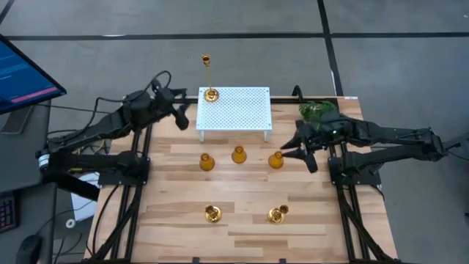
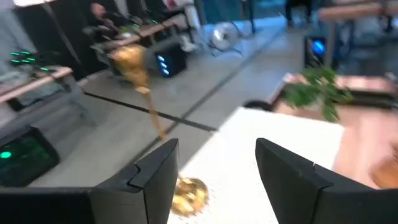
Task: Pick & Place candle stick holders
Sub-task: Put the right gold candle holder on the shelf aligned with the other gold candle holder
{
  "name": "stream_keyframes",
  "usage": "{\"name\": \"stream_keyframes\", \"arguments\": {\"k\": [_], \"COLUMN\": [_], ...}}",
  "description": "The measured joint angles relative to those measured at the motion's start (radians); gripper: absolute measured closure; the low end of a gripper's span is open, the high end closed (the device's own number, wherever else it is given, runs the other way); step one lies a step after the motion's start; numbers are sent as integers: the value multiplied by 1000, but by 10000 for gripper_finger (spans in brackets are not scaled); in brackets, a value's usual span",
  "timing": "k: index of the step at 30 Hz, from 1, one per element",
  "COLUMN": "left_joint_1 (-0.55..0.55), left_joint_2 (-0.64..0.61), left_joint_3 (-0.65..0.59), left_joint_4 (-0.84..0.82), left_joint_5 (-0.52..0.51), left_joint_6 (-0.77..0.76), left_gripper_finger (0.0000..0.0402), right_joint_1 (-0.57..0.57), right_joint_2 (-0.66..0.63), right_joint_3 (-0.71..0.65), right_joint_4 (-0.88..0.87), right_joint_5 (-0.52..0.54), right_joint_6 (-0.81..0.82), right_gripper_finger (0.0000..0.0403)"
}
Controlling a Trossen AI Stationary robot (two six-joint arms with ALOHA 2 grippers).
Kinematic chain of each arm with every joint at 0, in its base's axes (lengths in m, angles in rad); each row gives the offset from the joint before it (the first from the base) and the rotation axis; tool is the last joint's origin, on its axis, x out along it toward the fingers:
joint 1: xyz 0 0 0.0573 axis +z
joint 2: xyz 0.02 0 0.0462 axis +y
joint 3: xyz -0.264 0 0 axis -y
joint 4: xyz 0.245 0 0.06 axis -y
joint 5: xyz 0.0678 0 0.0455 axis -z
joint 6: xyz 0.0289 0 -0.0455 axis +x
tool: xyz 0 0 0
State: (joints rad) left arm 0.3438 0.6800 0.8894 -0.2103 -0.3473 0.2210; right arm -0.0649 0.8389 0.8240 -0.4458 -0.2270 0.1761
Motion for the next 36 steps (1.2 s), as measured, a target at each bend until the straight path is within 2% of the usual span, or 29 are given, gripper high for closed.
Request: {"name": "stream_keyframes", "arguments": {"k": [5,8,10,13,17,21,26,30,36], "left_joint_1": [-143,-218,-260,-312,-364,-392,-400,-400,-400], "left_joint_2": [-1,-8,-18,-28,-36,-40,-39,-39,-39], "left_joint_3": [0,0,0,0,0,0,0,0,0], "left_joint_4": [-108,-126,-129,-128,-128,-130,-130,-125,-121], "left_joint_5": [-106,-154,-173,-181,-195,-229,-233,-233,-233], "left_joint_6": [-21,-67,-88,-113,-122,-122,-122,-122,-122], "left_gripper_finger": [188,188,188,188,188,188,188,188,188], "right_joint_1": [85,161,223,325,462,583,690,745,790], "right_joint_2": [65,84,83,84,83,83,82,83,111], "right_joint_3": [110,125,106,62,-19,-122,-234,-318,-443], "right_joint_4": [-323,-501,-559,-545,-405,-179,-43,66,367], "right_joint_5": [-4,-8,-7,-5,16,112,229,246,448], "right_joint_6": [91,180,251,356,461,531,657,724,685], "right_gripper_finger": [287,287,287,287,287,287,279,234,152]}}
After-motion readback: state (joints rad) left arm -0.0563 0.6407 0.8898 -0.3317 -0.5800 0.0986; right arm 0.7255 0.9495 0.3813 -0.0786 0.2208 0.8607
